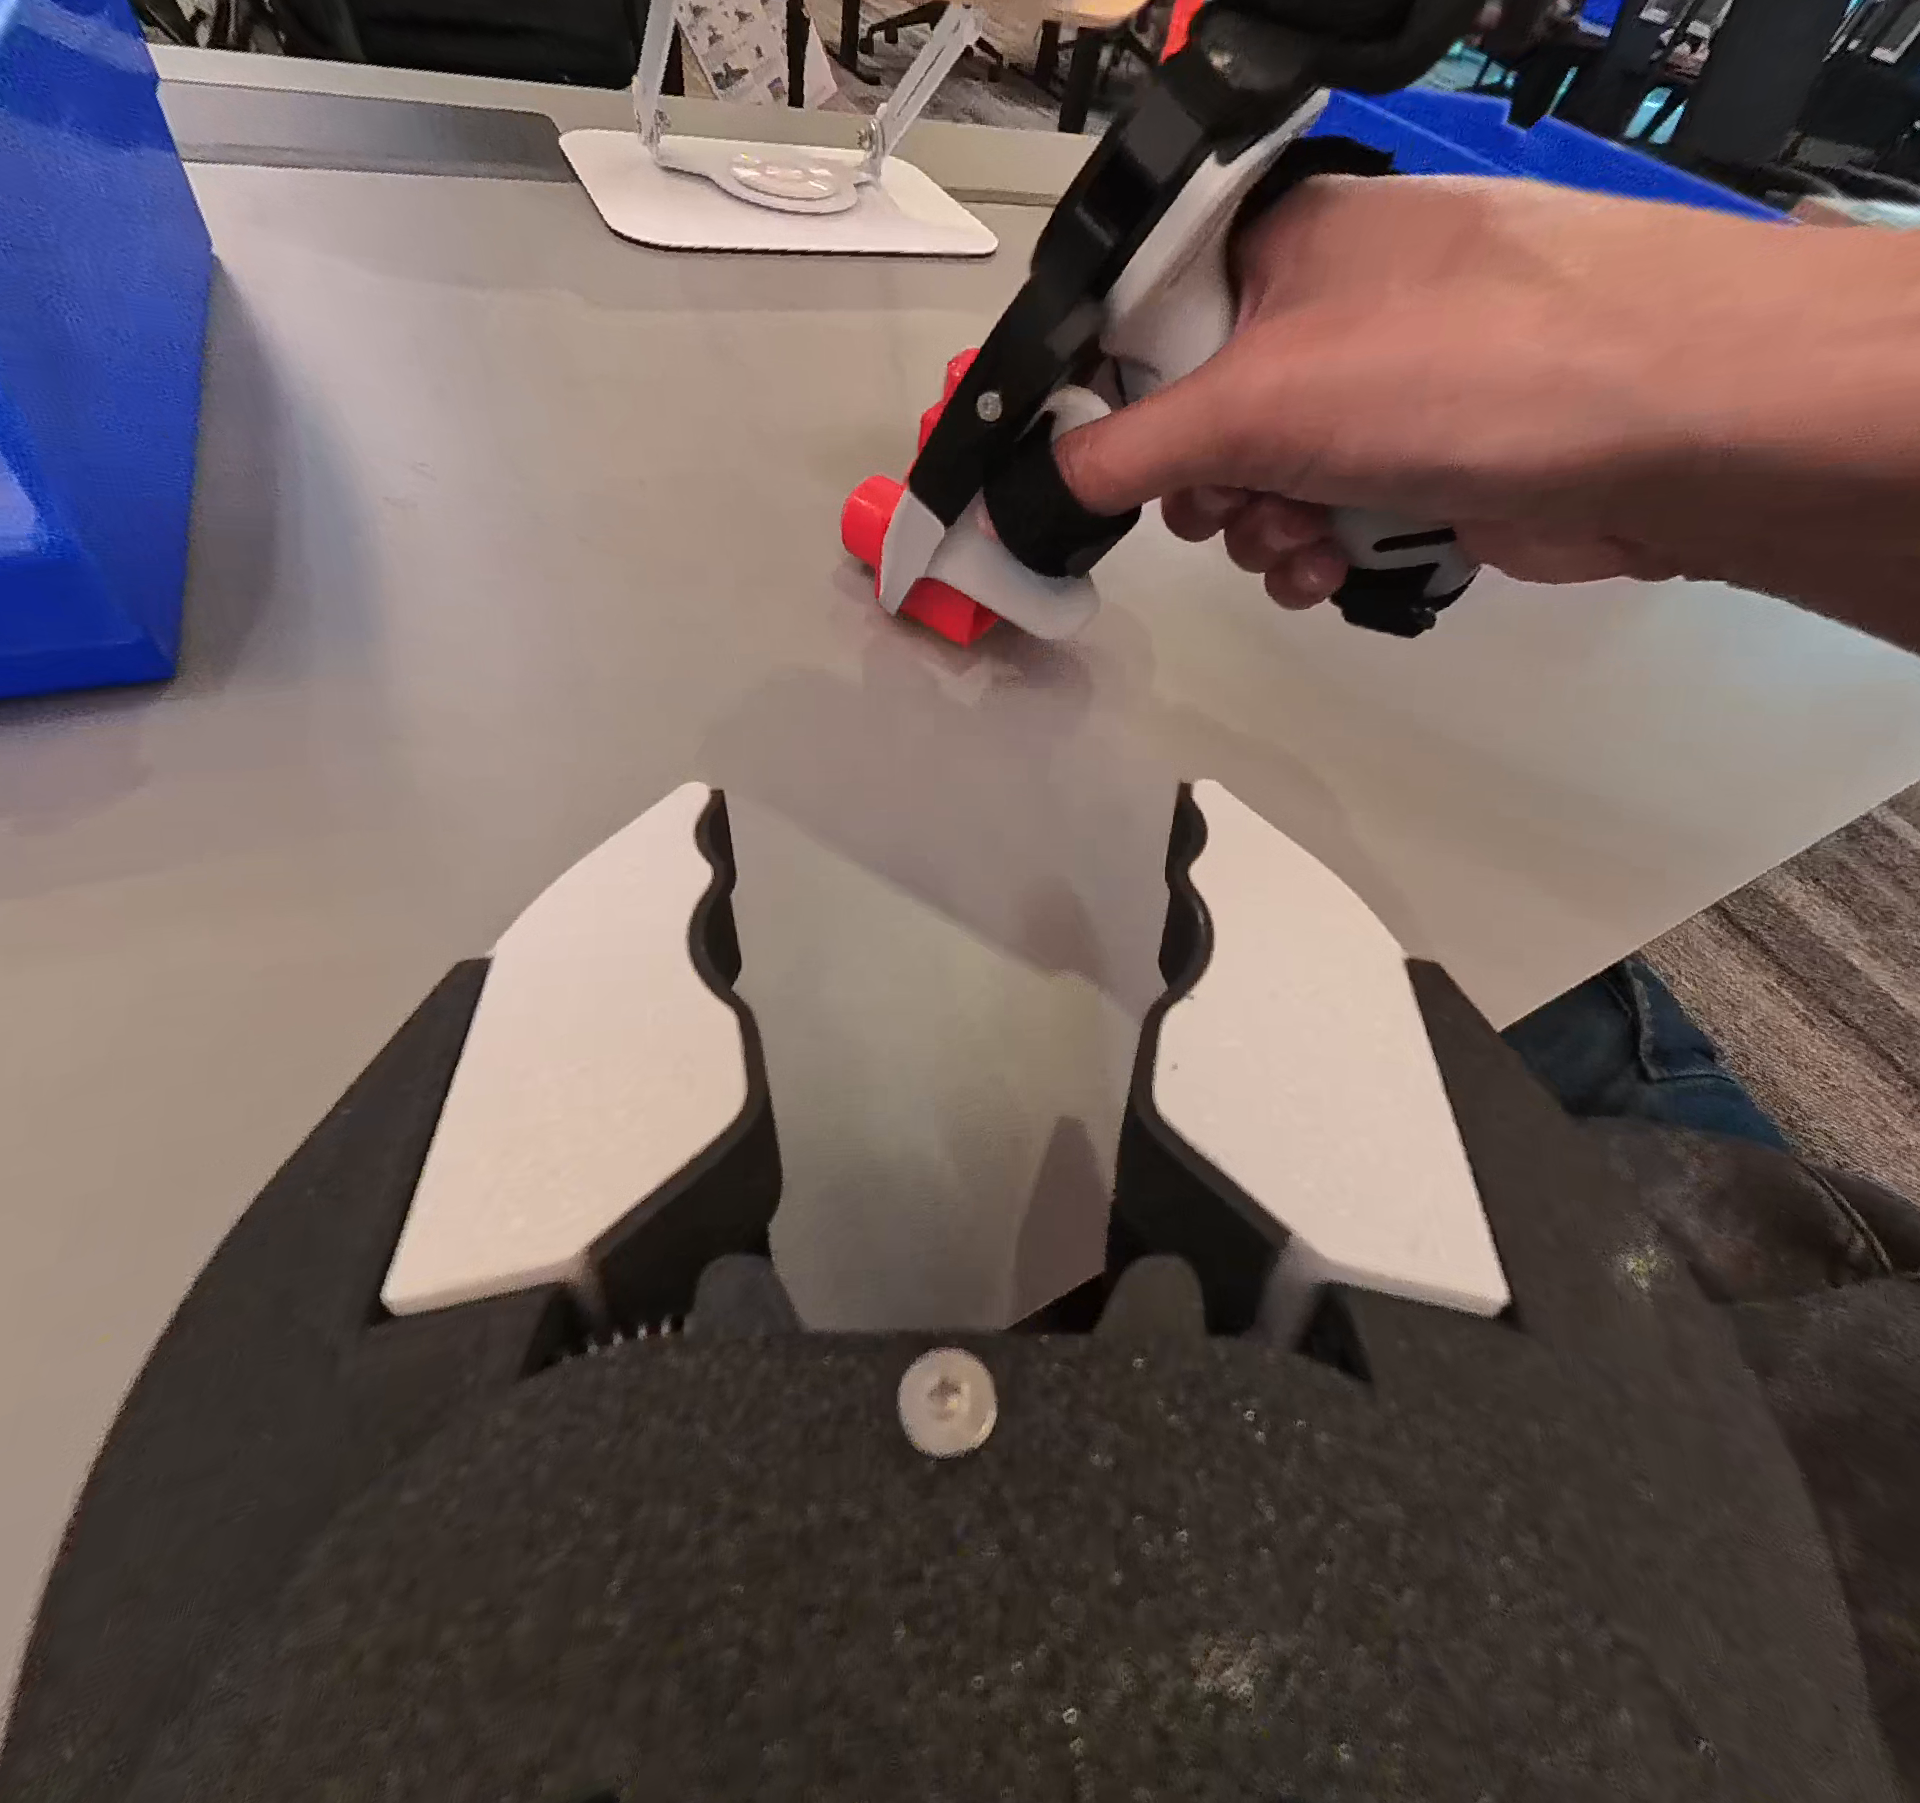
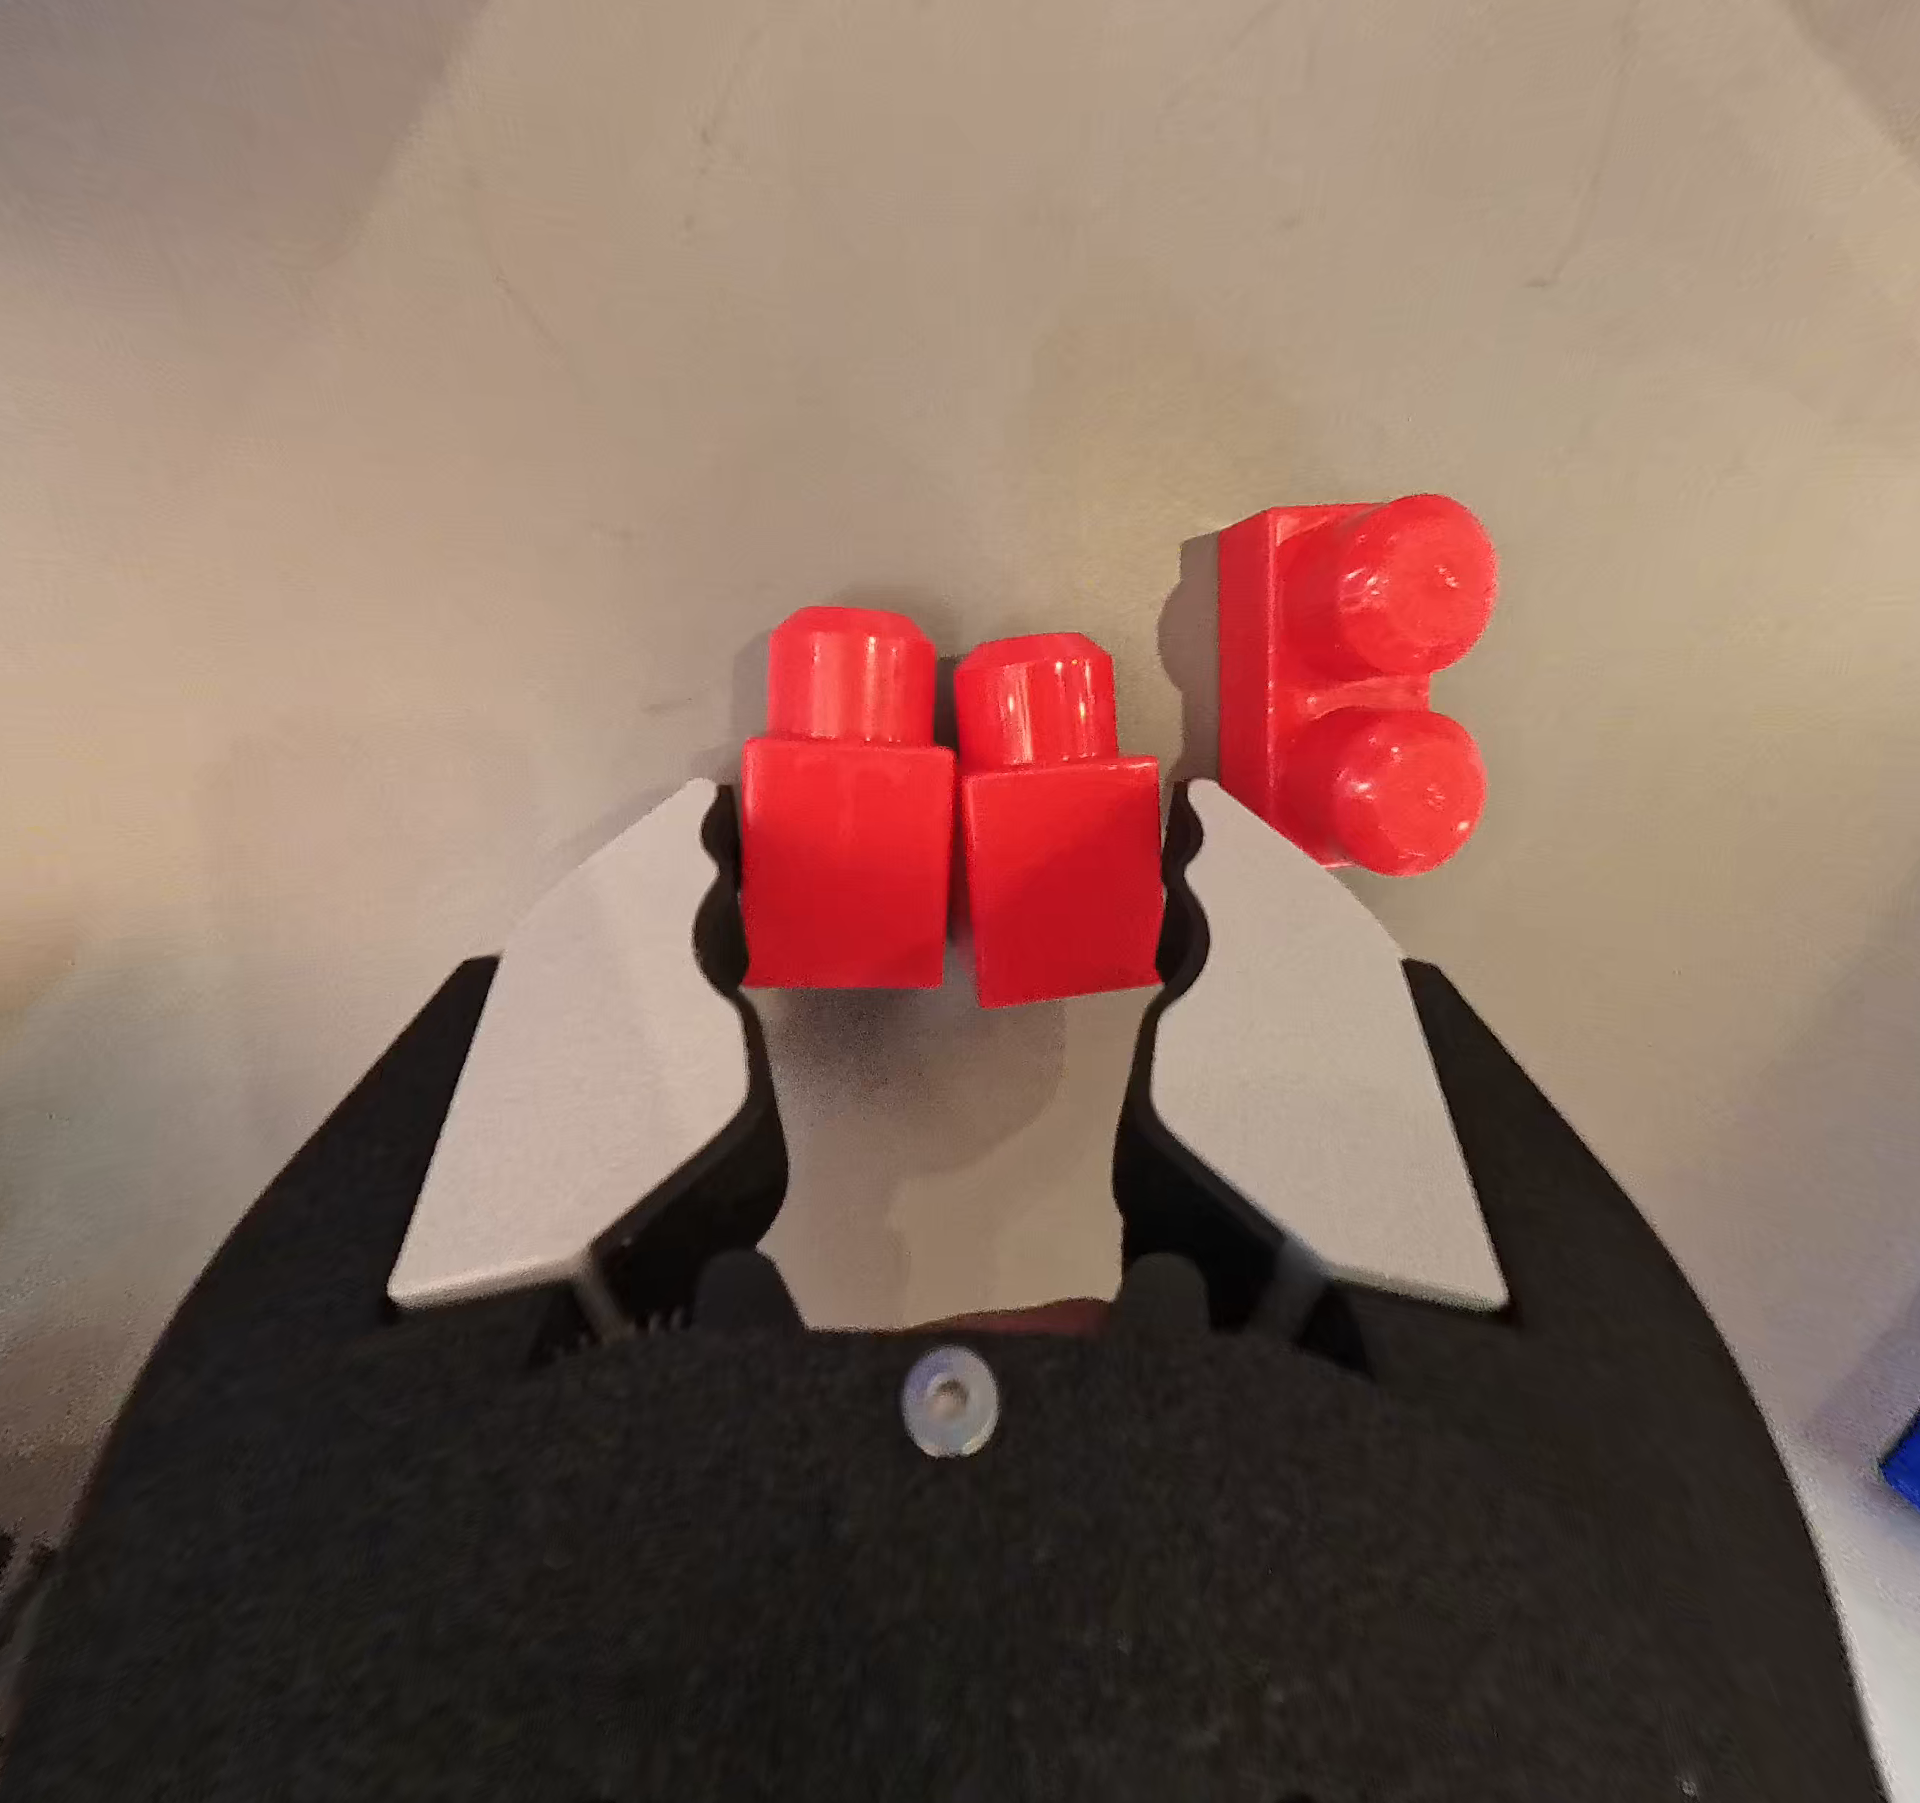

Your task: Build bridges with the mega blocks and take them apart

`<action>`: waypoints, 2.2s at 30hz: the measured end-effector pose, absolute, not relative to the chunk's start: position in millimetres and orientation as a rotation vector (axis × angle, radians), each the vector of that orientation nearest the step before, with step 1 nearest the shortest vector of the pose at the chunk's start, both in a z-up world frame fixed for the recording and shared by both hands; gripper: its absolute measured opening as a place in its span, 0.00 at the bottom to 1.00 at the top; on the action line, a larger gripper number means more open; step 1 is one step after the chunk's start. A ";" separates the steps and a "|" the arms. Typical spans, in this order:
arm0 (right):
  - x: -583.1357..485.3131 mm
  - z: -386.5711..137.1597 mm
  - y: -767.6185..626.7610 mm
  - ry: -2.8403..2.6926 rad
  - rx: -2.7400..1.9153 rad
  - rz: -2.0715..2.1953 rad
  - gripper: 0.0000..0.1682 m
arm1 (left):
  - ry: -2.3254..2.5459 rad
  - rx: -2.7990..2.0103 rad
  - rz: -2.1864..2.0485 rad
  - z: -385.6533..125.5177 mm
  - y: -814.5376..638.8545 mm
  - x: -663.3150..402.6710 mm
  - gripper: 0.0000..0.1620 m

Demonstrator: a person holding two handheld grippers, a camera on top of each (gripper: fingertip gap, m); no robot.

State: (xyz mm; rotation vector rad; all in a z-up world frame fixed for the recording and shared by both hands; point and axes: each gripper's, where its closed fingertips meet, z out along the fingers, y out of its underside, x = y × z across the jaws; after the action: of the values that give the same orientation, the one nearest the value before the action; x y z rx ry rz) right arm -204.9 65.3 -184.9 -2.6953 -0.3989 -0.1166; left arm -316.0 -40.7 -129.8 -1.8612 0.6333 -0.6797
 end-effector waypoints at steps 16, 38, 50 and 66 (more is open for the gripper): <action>-184.1 -135.0 31.9 -0.625 -2.365 0.116 0.45 | 0.645 -1.908 -0.694 -139.7 -38.7 -318.9 0.49; -77.3 -131.3 -55.9 -0.546 -2.044 0.330 0.45 | 1.519 -2.125 -0.334 -176.7 94.1 -151.4 0.57; -81.4 -133.9 -47.6 -0.525 -2.023 0.569 0.45 | 1.712 -1.870 -0.733 -165.4 67.9 -143.4 0.44; -165.3 -96.5 -20.9 -0.993 -1.784 0.759 0.45 | 1.743 -1.233 -1.482 -58.2 -21.6 -181.3 0.44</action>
State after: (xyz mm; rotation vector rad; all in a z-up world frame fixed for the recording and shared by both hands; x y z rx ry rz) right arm -165.3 -20.9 -96.5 -1.7842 -0.9934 0.7589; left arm -181.3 -21.6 -58.2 -1.2328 1.7429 -1.4815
